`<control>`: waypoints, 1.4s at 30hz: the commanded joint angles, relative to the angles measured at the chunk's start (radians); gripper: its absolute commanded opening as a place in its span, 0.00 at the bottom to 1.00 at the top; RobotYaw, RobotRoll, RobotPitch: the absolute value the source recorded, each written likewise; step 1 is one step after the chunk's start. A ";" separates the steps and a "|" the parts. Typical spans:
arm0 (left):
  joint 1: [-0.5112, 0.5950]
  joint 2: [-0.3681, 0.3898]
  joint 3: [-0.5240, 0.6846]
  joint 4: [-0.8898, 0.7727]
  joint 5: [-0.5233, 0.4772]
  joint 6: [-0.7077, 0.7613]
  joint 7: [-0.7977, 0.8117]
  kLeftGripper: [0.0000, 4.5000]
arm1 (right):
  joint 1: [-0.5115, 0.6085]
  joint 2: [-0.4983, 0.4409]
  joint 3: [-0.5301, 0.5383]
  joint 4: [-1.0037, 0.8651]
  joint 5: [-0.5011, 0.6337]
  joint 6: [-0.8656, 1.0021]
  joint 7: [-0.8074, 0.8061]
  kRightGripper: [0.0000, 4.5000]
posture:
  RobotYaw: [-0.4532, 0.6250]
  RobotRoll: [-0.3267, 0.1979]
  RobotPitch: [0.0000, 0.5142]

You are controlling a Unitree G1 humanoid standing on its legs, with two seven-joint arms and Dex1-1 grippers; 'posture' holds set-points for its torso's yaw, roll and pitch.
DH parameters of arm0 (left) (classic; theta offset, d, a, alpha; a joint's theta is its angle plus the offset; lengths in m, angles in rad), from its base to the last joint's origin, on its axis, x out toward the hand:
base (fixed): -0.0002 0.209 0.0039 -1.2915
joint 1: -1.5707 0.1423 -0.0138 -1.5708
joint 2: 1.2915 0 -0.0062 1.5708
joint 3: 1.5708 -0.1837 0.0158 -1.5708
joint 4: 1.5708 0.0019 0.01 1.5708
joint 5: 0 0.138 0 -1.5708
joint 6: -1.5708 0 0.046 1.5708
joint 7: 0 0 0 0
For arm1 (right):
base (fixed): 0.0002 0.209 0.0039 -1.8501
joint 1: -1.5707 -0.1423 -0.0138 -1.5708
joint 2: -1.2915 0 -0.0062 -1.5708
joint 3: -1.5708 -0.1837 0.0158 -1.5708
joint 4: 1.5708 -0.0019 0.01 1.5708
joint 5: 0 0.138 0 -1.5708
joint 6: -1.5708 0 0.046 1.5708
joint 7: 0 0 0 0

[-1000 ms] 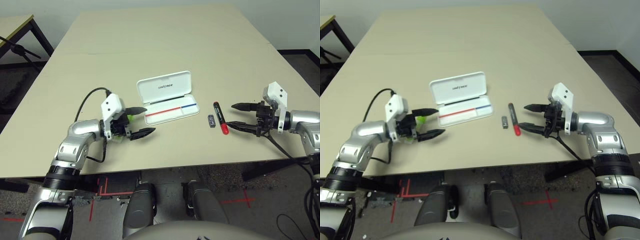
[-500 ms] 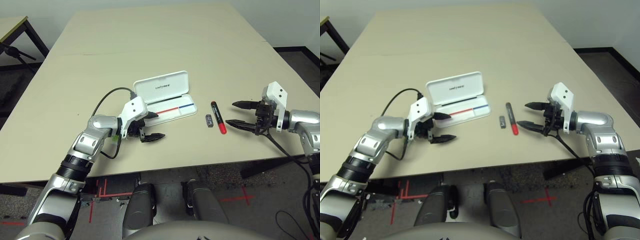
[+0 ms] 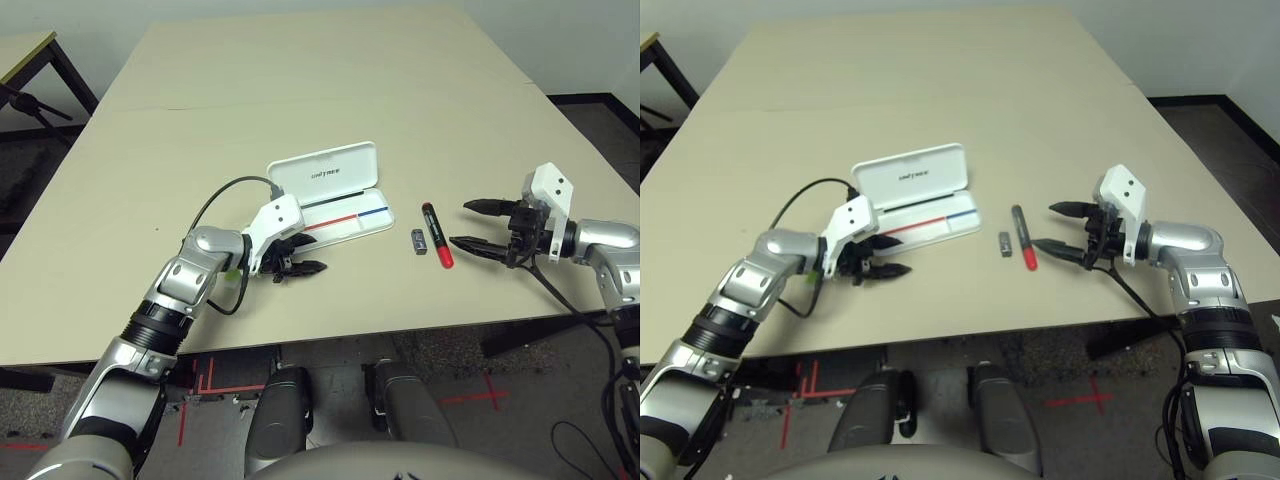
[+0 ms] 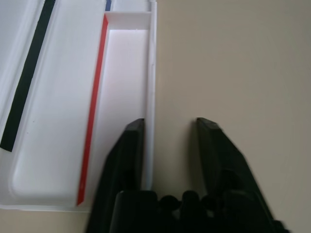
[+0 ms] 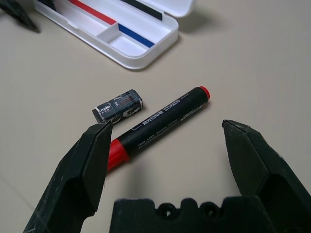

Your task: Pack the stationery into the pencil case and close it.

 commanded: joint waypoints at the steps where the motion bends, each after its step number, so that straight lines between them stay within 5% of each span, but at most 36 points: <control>1: 0.002 0.009 -0.023 0.025 0.024 0.000 -0.010 0.07 | -0.005 0.006 0.006 0.011 -0.009 -0.020 -0.004 1.00 | 0.35 0.62 0.20; 2: 0.002 0.009 -0.023 0.027 0.025 -0.003 -0.011 0.01 | -0.004 0.007 0.006 0.012 -0.010 -0.023 -0.004 1.00 | 0.35 0.62 0.20; 20: 0.030 0.107 -0.048 -0.115 -0.004 -0.094 -0.194 0.01 | -0.011 0.021 0.020 0.059 -0.038 -0.071 0.008 1.00 | 0.36 0.62 0.20; 35: 0.079 0.106 -0.052 -0.132 0.027 -0.139 -0.173 0.01 | -0.028 0.034 0.032 0.105 -0.066 -0.111 0.011 1.00 | 0.37 0.62 0.21; 38: 0.091 0.115 -0.048 -0.158 0.013 -0.103 -0.174 0.17 | -0.031 0.036 0.037 0.116 -0.070 -0.121 0.010 1.00 | 0.38 0.62 0.22; 42: 0.115 0.126 -0.032 -0.222 -0.021 -0.050 -0.181 0.50 | -0.039 0.043 0.044 0.137 -0.076 -0.135 0.007 1.00 | 0.38 0.62 0.22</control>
